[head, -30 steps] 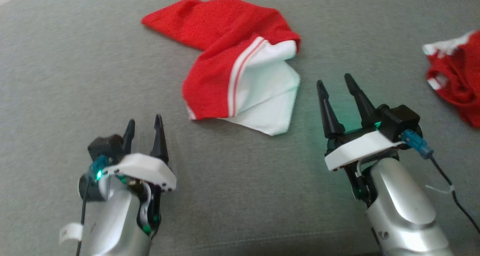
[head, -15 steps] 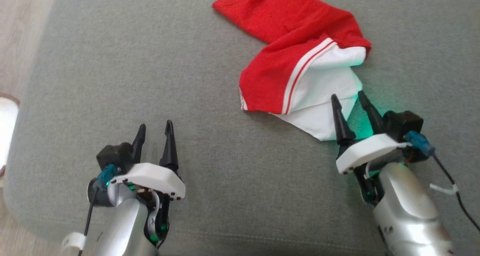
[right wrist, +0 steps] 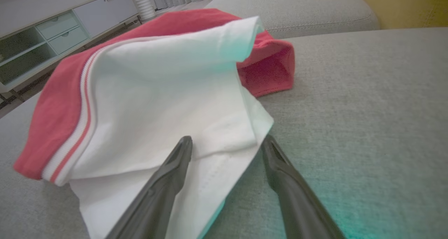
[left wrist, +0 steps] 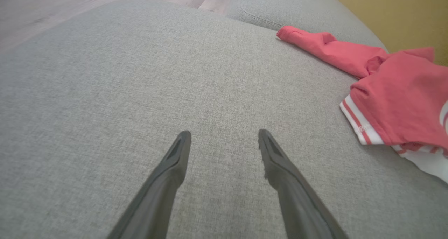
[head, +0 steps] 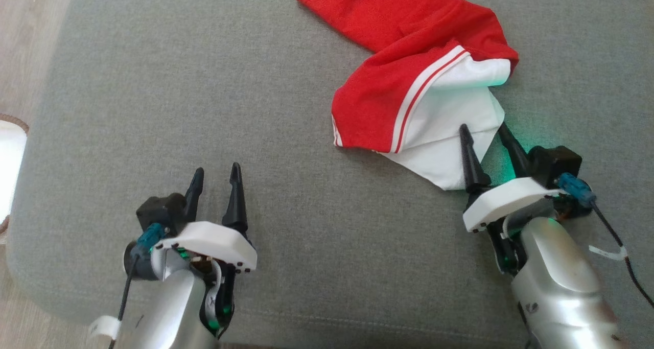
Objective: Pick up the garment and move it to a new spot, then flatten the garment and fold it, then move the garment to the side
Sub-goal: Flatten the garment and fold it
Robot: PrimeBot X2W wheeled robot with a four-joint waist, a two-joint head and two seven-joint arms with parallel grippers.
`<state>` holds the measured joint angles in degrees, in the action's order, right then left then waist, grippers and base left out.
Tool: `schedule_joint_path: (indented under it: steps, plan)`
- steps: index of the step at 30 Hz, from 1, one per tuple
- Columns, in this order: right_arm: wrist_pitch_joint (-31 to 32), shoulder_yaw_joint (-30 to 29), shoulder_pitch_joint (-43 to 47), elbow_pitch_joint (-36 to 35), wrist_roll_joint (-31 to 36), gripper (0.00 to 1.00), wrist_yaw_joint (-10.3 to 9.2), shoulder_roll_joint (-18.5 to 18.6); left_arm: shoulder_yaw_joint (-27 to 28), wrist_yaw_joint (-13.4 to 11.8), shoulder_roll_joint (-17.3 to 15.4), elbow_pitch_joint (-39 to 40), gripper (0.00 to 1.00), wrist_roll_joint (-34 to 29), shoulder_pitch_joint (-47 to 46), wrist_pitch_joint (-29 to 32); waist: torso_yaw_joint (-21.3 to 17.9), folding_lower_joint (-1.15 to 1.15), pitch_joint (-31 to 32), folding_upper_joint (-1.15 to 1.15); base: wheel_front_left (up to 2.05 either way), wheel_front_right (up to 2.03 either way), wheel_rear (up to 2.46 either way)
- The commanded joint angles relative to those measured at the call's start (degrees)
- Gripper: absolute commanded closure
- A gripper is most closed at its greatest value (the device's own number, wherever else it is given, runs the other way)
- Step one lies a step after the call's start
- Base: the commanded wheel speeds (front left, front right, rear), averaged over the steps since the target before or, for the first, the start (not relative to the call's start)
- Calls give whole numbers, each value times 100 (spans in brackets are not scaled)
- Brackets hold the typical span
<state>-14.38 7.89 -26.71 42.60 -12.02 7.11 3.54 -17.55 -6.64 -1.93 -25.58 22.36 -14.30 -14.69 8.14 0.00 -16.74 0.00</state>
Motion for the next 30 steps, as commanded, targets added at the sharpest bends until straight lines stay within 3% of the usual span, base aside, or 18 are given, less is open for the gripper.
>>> schedule_joint_path:
  steps: [1,21,30]
  plan:
    - [-62,213,-157,-218,-20,0,37,-66,184,-28,-95,190,0,31,-162,-30,-15,0,-6,0,0,0,0]
    - [-62,-174,11,-632,286,0,37,-67,162,-21,-95,178,0,78,-126,-30,-10,0,21,0,0,0,0]
    - [-62,-85,-67,-408,355,0,37,-67,66,-53,-95,213,0,134,-214,-30,68,0,-61,0,0,0,0]
